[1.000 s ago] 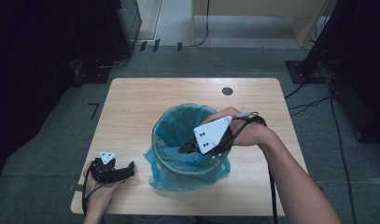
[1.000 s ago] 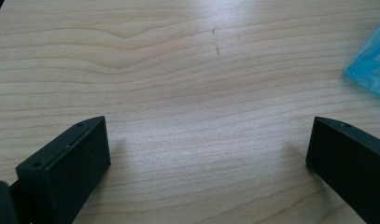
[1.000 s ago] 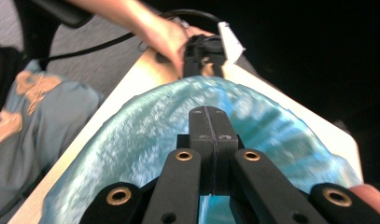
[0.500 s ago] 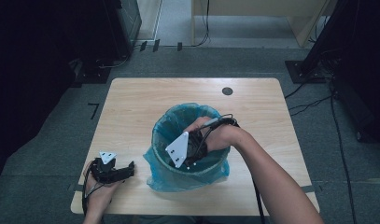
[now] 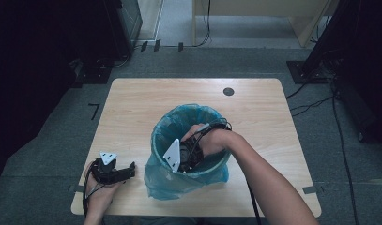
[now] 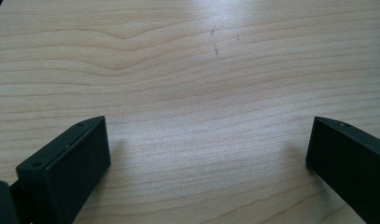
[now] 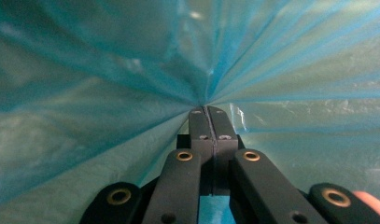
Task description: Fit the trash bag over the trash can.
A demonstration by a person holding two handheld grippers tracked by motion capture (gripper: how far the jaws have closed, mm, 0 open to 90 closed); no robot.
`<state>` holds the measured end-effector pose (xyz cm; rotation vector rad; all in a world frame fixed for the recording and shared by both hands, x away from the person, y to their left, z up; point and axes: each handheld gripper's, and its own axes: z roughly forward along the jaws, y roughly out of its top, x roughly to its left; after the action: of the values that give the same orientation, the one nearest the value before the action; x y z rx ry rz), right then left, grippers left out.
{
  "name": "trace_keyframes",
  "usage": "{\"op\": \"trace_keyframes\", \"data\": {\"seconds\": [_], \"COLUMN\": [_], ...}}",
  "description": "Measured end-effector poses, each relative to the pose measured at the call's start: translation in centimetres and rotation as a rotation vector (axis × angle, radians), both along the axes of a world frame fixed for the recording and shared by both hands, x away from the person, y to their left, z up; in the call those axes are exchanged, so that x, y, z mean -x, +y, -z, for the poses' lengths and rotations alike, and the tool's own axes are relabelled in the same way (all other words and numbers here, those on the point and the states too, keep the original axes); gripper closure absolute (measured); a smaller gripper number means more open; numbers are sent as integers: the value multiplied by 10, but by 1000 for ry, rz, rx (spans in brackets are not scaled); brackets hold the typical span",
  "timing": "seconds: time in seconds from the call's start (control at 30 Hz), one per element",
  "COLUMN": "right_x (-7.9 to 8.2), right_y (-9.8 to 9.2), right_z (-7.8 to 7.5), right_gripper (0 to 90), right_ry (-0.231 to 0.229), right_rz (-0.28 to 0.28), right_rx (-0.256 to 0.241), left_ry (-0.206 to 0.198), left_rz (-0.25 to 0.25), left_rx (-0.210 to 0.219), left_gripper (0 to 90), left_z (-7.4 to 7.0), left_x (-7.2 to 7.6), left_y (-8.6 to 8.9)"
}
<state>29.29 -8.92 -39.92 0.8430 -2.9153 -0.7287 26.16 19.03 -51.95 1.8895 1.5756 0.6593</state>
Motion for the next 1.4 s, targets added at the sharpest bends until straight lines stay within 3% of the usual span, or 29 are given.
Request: {"op": "trace_keyframes", "data": {"seconds": [0.2,0.43,0.73,1.07,1.27,1.4], "right_x": [-3,-1,6,8,10,12], "right_y": [1,0,-8,-46,-65,-69], "right_z": [6,2,-30,-58,-60,-61], "right_gripper": [900,900,900,900,900,900], "right_ry": [44,27,-33,-109,-126,-137], "right_rz": [12,-12,-36,-30,-28,-22], "right_rx": [45,25,-24,33,90,89], "left_ry": [-1,-1,3,3,1,1], "left_rz": [1,0,2,2,2,2], "left_rx": [-1,0,-1,0,1,1], "left_gripper": [0,0,0,0,0,0], "left_z": [0,0,0,0,0,0], "left_x": [0,0,0,0,0,0], "left_y": [0,0,0,0,0,0]}}
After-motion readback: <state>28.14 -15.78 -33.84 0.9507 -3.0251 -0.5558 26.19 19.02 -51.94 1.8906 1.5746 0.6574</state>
